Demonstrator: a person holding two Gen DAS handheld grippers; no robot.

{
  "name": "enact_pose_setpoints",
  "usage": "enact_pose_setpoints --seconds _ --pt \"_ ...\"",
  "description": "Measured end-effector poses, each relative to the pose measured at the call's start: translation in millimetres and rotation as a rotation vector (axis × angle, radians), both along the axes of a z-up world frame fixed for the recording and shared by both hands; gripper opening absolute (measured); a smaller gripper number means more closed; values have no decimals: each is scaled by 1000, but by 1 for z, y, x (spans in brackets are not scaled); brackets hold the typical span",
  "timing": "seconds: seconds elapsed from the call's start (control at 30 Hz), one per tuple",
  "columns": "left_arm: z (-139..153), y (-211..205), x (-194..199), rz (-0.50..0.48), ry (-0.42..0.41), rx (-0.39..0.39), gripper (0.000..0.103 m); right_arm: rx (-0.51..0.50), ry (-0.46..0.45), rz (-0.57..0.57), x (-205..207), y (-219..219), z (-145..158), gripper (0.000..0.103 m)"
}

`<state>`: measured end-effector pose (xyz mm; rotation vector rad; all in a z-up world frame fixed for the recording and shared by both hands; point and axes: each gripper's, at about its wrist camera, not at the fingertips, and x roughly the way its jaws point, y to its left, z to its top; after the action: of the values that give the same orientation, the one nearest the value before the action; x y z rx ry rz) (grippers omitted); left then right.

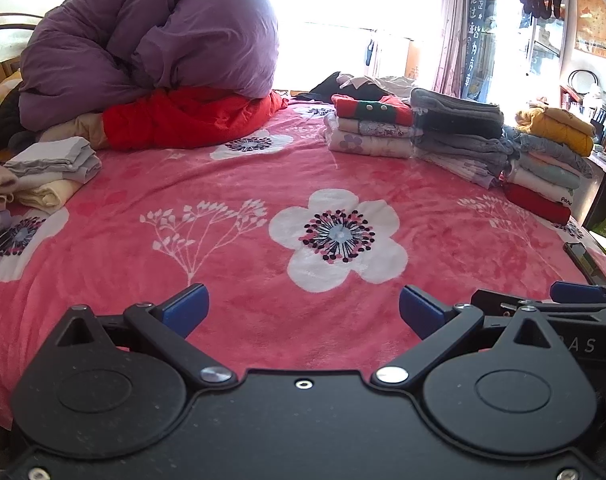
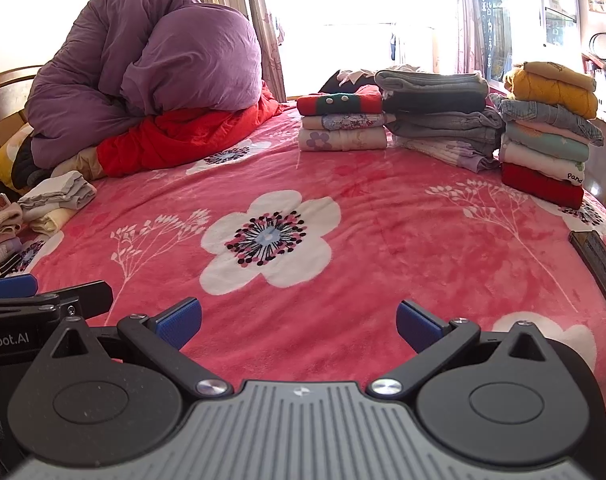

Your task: Fold clothes

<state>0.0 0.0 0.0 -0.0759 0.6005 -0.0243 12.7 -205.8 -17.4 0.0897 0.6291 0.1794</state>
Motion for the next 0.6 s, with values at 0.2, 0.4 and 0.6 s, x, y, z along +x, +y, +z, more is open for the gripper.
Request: enact_pose_setpoints --seconds 0.2,0.4,0.6 --pt "-1 -1 0 -1 -5 -4 103 -2 2 1 1 1 -1 103" --pt "-6 -2 -2 -12 2 10 103 -4 6 2 -2 0 0 103" --pt "-5 -1 -4 -13 10 -1 103 -8 8 5 -1 1 0 103"
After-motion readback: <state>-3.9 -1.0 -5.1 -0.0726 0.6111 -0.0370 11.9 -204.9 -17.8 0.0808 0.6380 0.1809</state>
